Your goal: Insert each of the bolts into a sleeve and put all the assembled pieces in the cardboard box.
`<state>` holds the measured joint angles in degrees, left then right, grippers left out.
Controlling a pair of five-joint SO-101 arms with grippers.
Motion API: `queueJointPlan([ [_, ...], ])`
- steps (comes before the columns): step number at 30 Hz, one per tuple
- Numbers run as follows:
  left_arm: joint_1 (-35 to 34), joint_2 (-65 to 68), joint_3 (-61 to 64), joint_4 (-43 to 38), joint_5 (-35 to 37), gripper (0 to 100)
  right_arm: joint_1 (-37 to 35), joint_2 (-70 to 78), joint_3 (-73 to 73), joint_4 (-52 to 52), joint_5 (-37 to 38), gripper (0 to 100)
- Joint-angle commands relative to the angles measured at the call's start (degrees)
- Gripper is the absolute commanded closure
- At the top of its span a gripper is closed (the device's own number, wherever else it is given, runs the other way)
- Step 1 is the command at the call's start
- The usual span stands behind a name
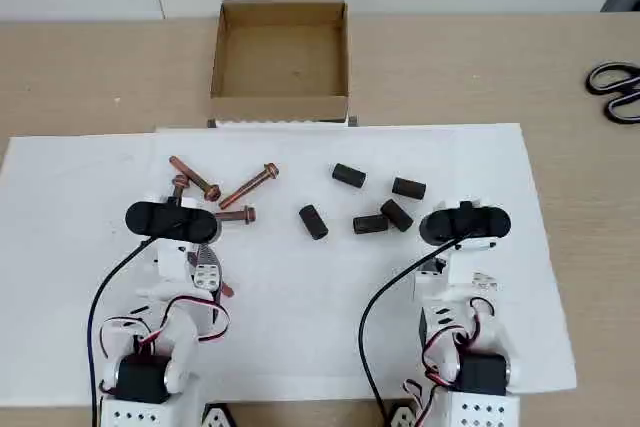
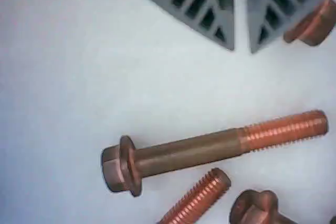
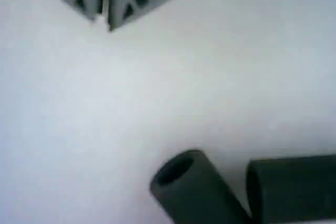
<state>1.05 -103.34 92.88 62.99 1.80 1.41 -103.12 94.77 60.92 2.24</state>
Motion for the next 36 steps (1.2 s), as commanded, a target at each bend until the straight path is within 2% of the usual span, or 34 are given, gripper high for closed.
queueJointPlan([
  [1, 0.35, -0.53, -0.13, -0.26, -0.26, 99, -1.01, -0.92, -0.35, -1.89, -0.26, 99.5],
  [5, 3.34, -0.53, -1.1, 1.41, -0.26, 99, -2.24, -0.92, -4.04, -2.59, -0.53, 99.5],
  [7, 1.67, -0.35, -6.29, 4.48, -0.26, 99, -2.42, -0.92, -9.41, -2.24, -0.53, 99.5],
  [11, -1.58, -0.18, -16.48, 5.1, -0.26, 99, -2.51, 2.86, -21.1, 4.0, -0.26, 99.5],
  [14, -2.02, -0.09, -20.0, 5.1, -1.58, 99, -2.33, 11.03, -31.65, 8.66, -0.62, 99.5],
  [23, -2.2, 1.85, -26.95, 5.1, -3.08, 99, -2.59, 46.11, -66.2, 12.44, -4.4, 99.5],
  [26, -5.01, 10.2, -32.13, 4.92, -3.08, 99, -2.59, 57.98, -77.27, 17.71, -4.4, 99.5],
  [30, -12.4, 29.27, -44.26, 5.8, -3.08, 99, -2.59, 73.01, -89.85, 26.59, -4.22, 99.5],
  [33, -13.36, 44.22, -56.66, 12.31, -3.08, 99, -2.59, 83.56, -98.29, 33.27, -3.96, 99.5],
  [36, -13.27, 57.23, -68.18, 21.1, -3.08, 99, -2.33, 91.65, -104.35, 34.59, 1.58, 99.5],
])
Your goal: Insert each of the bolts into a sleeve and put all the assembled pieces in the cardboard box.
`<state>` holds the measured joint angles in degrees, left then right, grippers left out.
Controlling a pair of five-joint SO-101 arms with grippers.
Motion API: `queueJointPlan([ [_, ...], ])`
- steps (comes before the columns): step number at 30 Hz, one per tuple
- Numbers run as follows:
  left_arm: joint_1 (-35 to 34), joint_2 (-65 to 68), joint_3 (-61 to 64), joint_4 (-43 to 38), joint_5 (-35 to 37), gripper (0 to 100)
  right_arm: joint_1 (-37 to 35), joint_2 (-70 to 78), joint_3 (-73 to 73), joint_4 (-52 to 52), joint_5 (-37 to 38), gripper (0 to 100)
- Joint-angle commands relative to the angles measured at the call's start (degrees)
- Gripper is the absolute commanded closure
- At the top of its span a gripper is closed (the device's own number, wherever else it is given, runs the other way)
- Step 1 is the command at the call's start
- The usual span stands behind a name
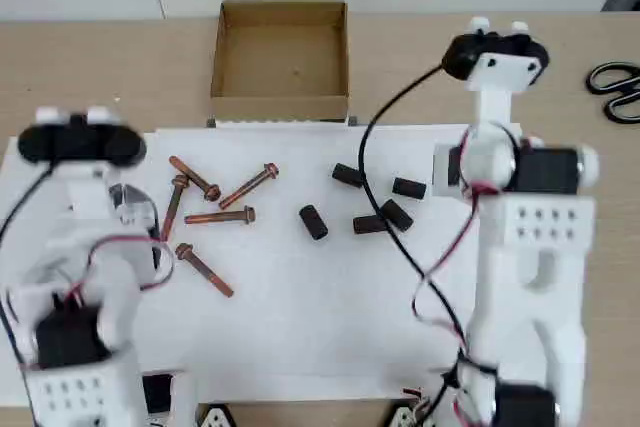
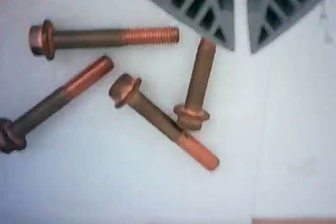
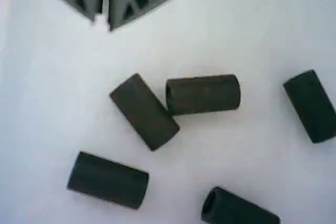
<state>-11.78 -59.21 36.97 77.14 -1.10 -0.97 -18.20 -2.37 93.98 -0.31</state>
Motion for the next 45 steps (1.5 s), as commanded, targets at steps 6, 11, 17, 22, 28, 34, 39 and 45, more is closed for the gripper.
queueJointPlan([
  [6, -0.44, 34.37, -21.93, 13.01, -0.88, 99, -1.54, 13.41, -13.19, 0.84, 18.81, 97.1],
  [11, 0.0, 45.27, -25.19, 12.66, -13.45, 99, -2.15, 20.53, -13.71, 0.66, 25.58, 91.9],
  [17, 3.78, 47.82, -27.38, 12.22, -18.11, 94, -2.86, 25.63, -13.8, -0.57, 36.4, 91.6],
  [22, 4.92, 48.26, -27.38, 14.51, -18.64, 77, -5.58, 27.12, -13.8, -0.48, 45.27, 91.2],
  [28, 6.24, 48.35, -24.31, 14.33, -20.48, 76, -6.73, 30.46, -13.8, -0.66, 53.19, 84.2],
  [34, 7.56, 48.26, -19.12, 10.2, -20.57, 76, -5.85, 36.18, -13.8, -3.74, 56.44, 84.3],
  [39, 7.56, 48.26, -17.98, 9.49, -20.48, 76, -5.76, 39.78, -13.8, -8.22, 58.9, 84.3],
  [45, 7.56, 48.26, -17.98, 9.49, -20.48, 76, -5.49, 42.95, -13.8, -11.21, 61.8, 84.3],
])
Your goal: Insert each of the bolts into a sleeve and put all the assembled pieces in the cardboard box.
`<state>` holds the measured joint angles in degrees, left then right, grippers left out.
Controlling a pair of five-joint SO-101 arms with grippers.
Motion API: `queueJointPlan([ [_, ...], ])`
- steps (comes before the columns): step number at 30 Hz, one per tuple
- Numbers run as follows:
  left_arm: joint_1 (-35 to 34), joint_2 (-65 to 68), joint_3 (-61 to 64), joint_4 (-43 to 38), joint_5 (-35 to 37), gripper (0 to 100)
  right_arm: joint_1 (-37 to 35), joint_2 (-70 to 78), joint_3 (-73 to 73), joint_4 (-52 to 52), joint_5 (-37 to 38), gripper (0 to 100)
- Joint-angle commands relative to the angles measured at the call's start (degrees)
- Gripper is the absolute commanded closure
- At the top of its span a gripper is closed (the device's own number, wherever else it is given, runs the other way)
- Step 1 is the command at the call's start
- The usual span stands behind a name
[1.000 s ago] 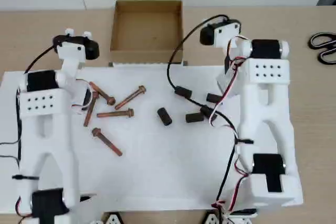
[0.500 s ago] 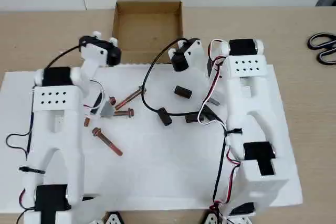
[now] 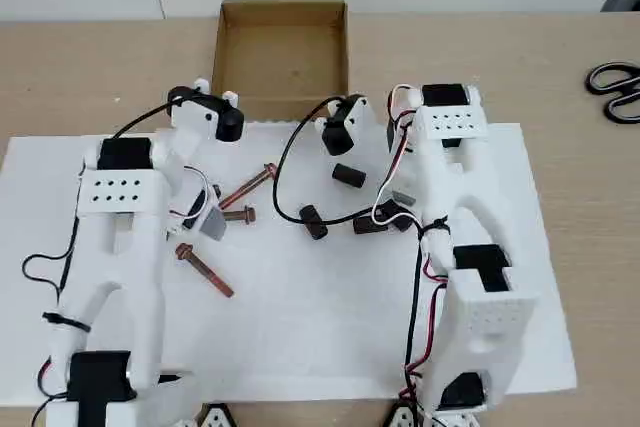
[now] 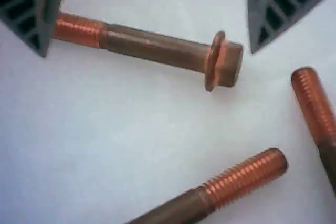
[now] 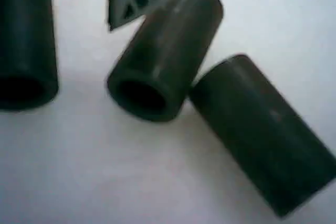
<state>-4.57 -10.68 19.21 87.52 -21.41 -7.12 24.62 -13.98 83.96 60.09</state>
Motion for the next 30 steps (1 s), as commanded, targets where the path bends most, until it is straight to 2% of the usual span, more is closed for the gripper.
queueJointPlan([
  [1, 0.35, -0.26, -0.22, -0.88, -0.18, 76, 0.66, 0.48, -2.2, -1.54, 1.76, 84.3],
  [11, 0.35, -0.18, -0.13, -0.88, -0.18, 76, 0.66, 6.02, -2.29, -5.67, 3.6, 84.6],
  [13, 0.35, -0.18, 0.57, -1.05, -0.18, 76, 0.84, 7.43, -2.46, -5.85, 3.69, 87.9],
  [16, 0.26, -0.18, 3.56, -3.52, -0.18, 76, 1.27, 9.45, -4.04, -5.32, 3.16, 98.4],
  [21, 0.26, -0.18, 7.25, -4.84, -0.09, 81, 2.86, 9.98, -8.26, -3.74, -2.9, 99.2],
  [26, 0.0, -0.44, 7.25, -4.66, 4.48, 92, 2.86, 9.89, -15.91, 5.93, -8.26, 99.1],
  [30, 0.35, -0.79, 4.88, -1.67, 4.66, 98, 3.21, 7.87, -24.18, 12.18, -13.63, 99.1],
])
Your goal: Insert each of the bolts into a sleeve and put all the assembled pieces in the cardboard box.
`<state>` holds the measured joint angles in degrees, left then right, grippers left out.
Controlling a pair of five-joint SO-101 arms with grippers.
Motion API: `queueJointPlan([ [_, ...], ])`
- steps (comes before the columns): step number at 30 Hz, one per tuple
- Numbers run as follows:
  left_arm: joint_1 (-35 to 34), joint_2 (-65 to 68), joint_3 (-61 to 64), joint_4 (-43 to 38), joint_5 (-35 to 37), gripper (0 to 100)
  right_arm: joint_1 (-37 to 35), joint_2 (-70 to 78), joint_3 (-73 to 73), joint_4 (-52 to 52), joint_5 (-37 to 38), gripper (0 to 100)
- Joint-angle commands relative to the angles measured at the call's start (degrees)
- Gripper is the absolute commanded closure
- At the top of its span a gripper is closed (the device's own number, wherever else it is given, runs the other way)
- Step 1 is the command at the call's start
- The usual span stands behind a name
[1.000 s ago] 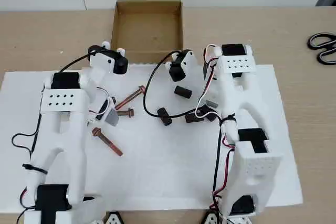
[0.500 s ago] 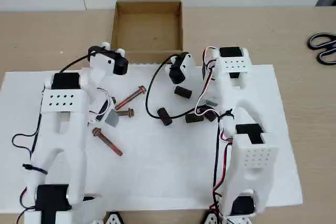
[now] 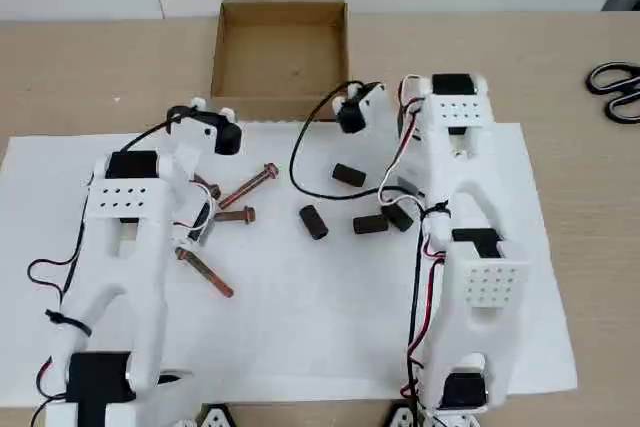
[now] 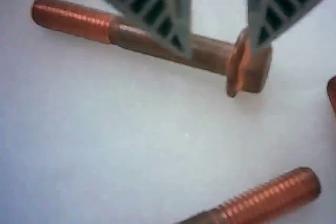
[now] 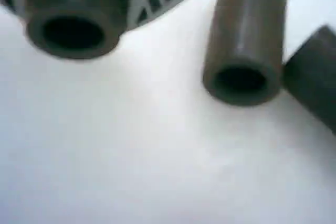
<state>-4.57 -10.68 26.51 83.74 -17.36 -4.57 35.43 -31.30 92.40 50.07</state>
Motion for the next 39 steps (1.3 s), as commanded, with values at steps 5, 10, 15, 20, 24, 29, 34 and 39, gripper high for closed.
queueJointPlan([
  [5, 0.26, -0.18, -16.22, 9.41, 0.79, 98, 0.84, -9.89, -7.3, 4.09, -9.14, 99.5],
  [10, 2.64, 1.05, -23.6, 9.85, -2.99, 90, 1.27, -11.47, -6.33, 4.53, -15.91, 99.5],
  [15, 4.4, 11.34, -30.02, 9.32, -4.84, 89, 1.36, -13.23, -1.67, 4.7, -21.8, 99.5],
  [20, 4.57, 25.23, -44.0, 9.76, -6.33, 89, 2.24, -20.79, 5.27, 4.44, -24.35, 99.5],
  [24, 6.86, 35.08, -53.58, 12.48, -7.74, 89, 2.51, -25.19, 11.52, 4.35, -24.09, 99.5],
  [29, 9.23, 43.08, -63.25, 15.82, -7.74, 89, 4.97, -27.74, 15.03, 4.26, -24.09, 99.5],
  [34, 10.81, 45.1, -65.71, 16.53, -7.65, 85, 6.99, -28.26, 16.88, 4.18, -24.09, 99.5],
  [39, 11.34, 45.27, -64.4, 15.12, -7.74, 84, 7.52, -28.26, 16.97, 4.18, -24.09, 99.5],
])
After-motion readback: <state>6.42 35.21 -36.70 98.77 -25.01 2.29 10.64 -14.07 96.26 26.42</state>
